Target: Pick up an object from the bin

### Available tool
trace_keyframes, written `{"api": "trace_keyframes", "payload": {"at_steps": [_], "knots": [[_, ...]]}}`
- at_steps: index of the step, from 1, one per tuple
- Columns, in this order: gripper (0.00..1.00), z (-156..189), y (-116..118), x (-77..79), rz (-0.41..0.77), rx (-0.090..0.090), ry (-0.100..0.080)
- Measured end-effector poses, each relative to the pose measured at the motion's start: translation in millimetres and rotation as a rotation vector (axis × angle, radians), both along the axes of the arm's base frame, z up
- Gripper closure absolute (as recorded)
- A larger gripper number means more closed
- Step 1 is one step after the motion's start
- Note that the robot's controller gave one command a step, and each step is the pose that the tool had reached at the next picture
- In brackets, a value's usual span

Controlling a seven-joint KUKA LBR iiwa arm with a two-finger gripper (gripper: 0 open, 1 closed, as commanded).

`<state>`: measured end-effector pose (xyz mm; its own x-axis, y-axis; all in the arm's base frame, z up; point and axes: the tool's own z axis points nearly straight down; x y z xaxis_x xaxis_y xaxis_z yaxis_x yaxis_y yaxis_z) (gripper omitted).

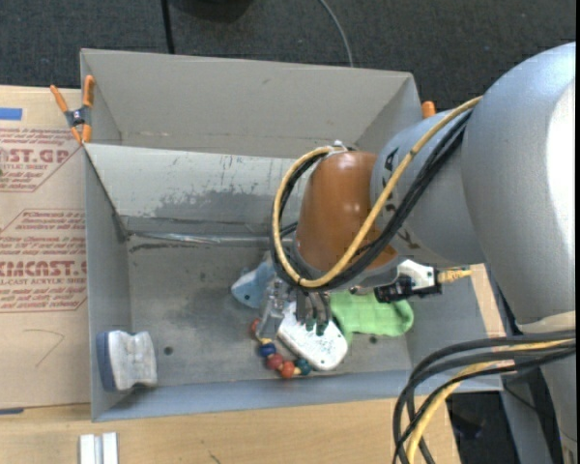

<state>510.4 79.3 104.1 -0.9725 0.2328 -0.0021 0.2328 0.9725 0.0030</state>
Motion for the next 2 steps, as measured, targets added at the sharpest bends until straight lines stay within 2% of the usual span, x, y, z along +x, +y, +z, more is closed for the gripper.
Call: {"api": "trace_keyframes", "payload": {"at_steps": [1,2], "knots": [[0.00,64.1,-0.7,33.7,0.011,0.000,-0.005],[0.00,64.0,-0.6,33.6,0.011,0.000,-0.005]]}}
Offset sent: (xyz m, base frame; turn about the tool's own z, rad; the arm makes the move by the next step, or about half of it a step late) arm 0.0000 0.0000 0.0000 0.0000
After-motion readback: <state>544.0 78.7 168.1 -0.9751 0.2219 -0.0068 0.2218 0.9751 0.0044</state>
